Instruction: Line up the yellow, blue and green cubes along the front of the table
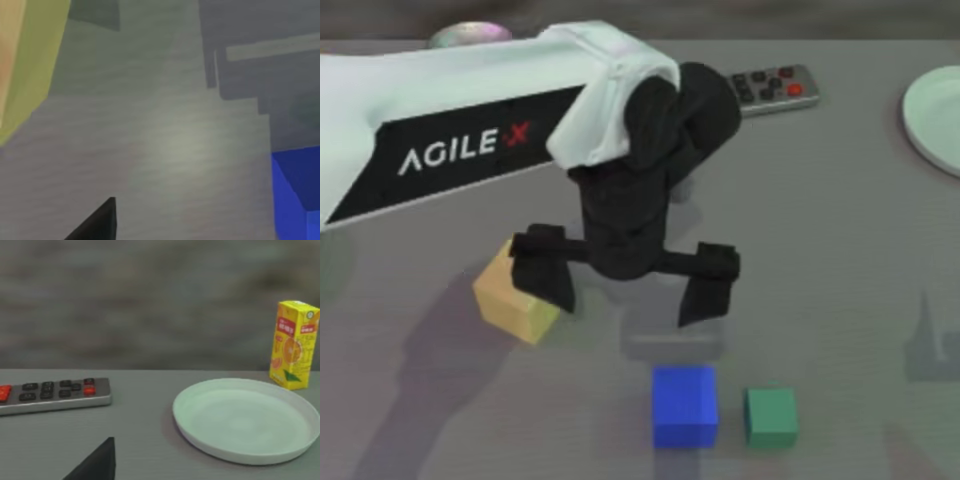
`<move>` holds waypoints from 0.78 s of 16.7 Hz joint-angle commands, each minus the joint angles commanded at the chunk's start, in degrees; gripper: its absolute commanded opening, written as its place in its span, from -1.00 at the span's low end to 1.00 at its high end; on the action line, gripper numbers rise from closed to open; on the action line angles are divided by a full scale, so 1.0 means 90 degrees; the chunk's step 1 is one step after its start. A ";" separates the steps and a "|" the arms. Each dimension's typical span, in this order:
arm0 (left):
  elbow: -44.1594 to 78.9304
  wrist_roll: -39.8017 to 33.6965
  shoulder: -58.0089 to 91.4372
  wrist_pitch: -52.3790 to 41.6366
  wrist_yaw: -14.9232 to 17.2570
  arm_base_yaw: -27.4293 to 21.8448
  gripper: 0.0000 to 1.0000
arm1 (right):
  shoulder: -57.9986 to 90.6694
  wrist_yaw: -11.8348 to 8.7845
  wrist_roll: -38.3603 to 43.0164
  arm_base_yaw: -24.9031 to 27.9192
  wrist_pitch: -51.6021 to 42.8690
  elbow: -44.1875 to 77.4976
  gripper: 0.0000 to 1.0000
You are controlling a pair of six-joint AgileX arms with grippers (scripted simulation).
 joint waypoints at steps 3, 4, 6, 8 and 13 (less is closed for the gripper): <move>-0.0046 0.1558 0.0024 -0.0026 0.0034 0.0718 1.00 | 0.0000 0.0000 0.0000 0.0000 0.0000 0.0000 1.00; -0.0062 0.2083 0.0027 -0.0030 0.0044 0.0957 1.00 | 0.0000 0.0000 0.0000 0.0000 0.0000 0.0000 1.00; -0.0085 0.3014 0.0019 -0.0028 0.0057 0.1403 1.00 | 0.0000 0.0000 0.0000 0.0000 0.0000 0.0000 1.00; -0.0098 0.3685 -0.0010 -0.0007 0.0062 0.1775 1.00 | 0.0000 0.0000 0.0000 0.0000 0.0000 0.0000 1.00; -0.0102 0.4213 -0.0056 0.0029 0.0063 0.2111 1.00 | 0.0000 0.0000 0.0000 0.0000 0.0000 0.0000 1.00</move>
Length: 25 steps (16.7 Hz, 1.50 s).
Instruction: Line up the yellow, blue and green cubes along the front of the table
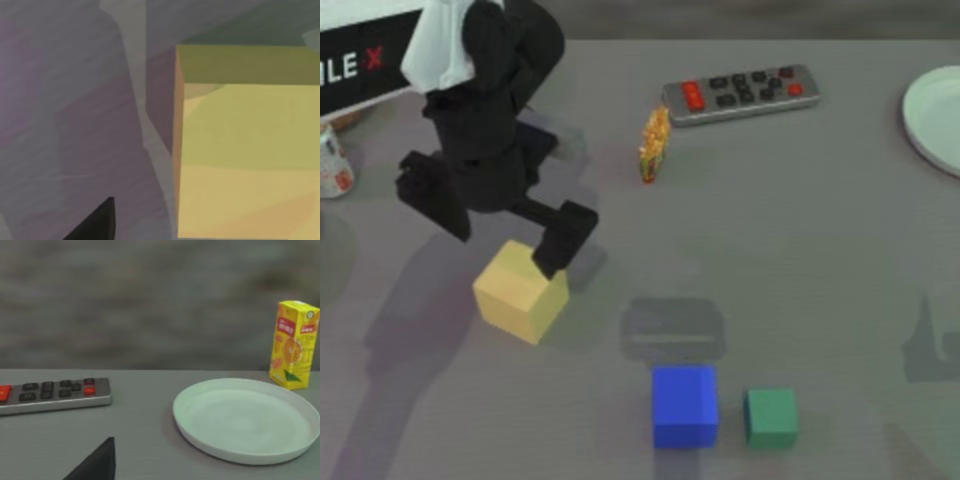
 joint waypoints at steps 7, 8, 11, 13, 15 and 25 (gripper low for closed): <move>-0.0295 -0.0009 0.0180 0.0458 0.0002 -0.0009 1.00 | 0.0000 0.0000 0.0000 0.0000 0.0000 0.0000 1.00; -0.0448 -0.0004 0.0271 0.0715 0.0002 -0.0005 1.00 | 0.0000 0.0000 0.0000 0.0000 0.0000 0.0000 1.00; -0.0949 0.0013 0.0568 0.1560 0.0004 0.0006 1.00 | 0.0000 0.0000 0.0000 0.0000 0.0000 0.0000 1.00; -0.1195 0.0021 0.0720 0.1938 0.0005 0.0011 1.00 | 0.0000 0.0000 0.0000 0.0000 0.0000 0.0000 1.00; -0.1273 0.0024 0.0770 0.2044 0.0005 0.0013 1.00 | 0.0000 0.0000 0.0000 0.0000 0.0000 0.0000 1.00; -0.1273 0.0024 0.0770 0.2044 0.0005 0.0013 -0.06 | 0.0000 0.0000 0.0000 0.0000 0.0000 0.0000 1.00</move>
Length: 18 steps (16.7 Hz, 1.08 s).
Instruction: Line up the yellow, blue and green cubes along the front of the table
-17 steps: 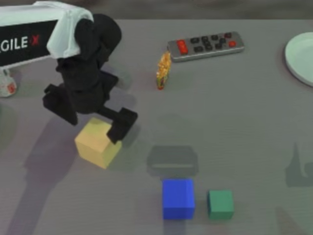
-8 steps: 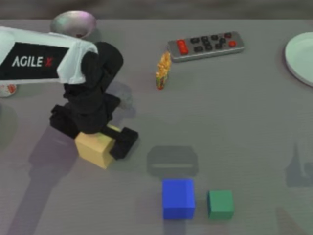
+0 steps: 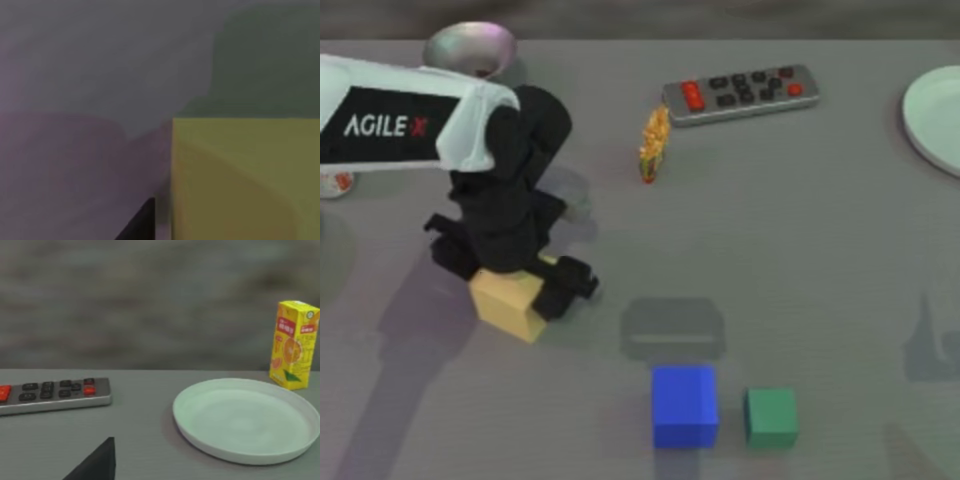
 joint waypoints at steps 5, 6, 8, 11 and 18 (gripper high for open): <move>0.0000 0.0000 0.0000 0.0000 0.0000 0.0000 -0.81 | 0.0000 0.0000 0.0000 0.0000 0.0000 0.0000 1.00; 0.0000 0.0000 0.0000 0.0000 0.0000 0.0000 -0.96 | 0.0000 0.0000 0.0000 0.0000 0.0000 0.0000 1.00; 0.0000 0.0000 0.0000 0.0000 0.0000 0.0000 -1.00 | 0.0000 0.0000 0.0000 0.0000 0.0000 0.0000 1.00; 0.0000 0.0000 0.0000 0.0000 0.0000 0.0000 -1.00 | 0.0000 0.0000 0.0000 0.0000 0.0000 0.0000 1.00; 0.0207 0.0003 -0.0163 -0.0291 0.0015 0.0001 -1.00 | 0.0000 0.0000 0.0000 0.0000 0.0000 0.0000 1.00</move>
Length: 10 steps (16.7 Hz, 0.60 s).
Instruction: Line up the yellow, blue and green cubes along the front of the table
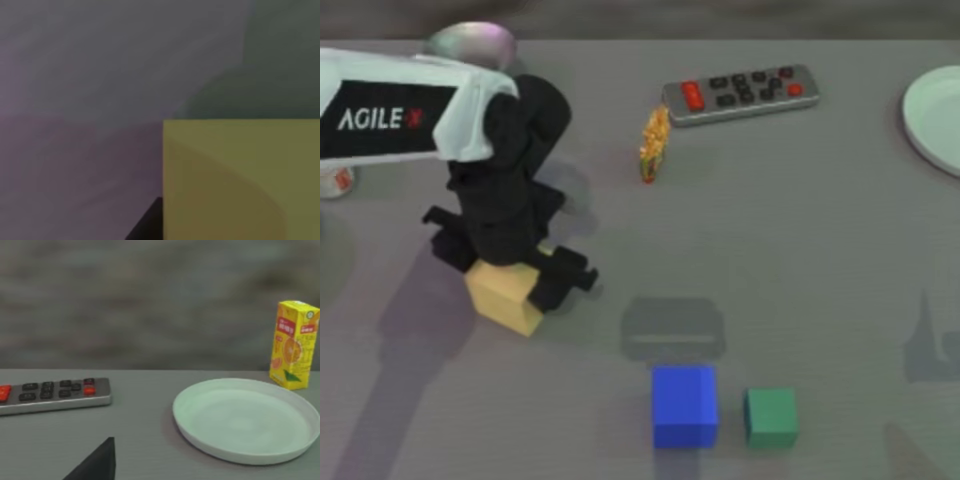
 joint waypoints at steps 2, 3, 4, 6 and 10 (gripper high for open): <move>0.0271 0.0002 -0.0168 -0.0506 0.0003 0.0025 -1.00 | 0.0000 0.0000 0.0000 0.0000 0.0000 0.0000 1.00; 0.0422 -0.0003 -0.0272 -0.0798 0.0000 0.0047 -1.00 | 0.0000 0.0000 0.0000 0.0000 0.0000 0.0000 1.00; 0.0564 -0.0008 -0.0371 -0.1028 -0.0006 0.0067 -1.00 | 0.0000 0.0000 0.0000 0.0000 0.0000 0.0000 1.00; 0.0745 -0.0016 -0.0522 -0.1290 -0.0013 0.0098 -1.00 | 0.0000 0.0000 0.0000 0.0000 0.0000 0.0000 1.00; 0.0750 -0.0005 -0.0522 -0.1305 -0.0016 0.0068 -1.00 | 0.0000 0.0000 0.0000 0.0000 0.0000 0.0000 1.00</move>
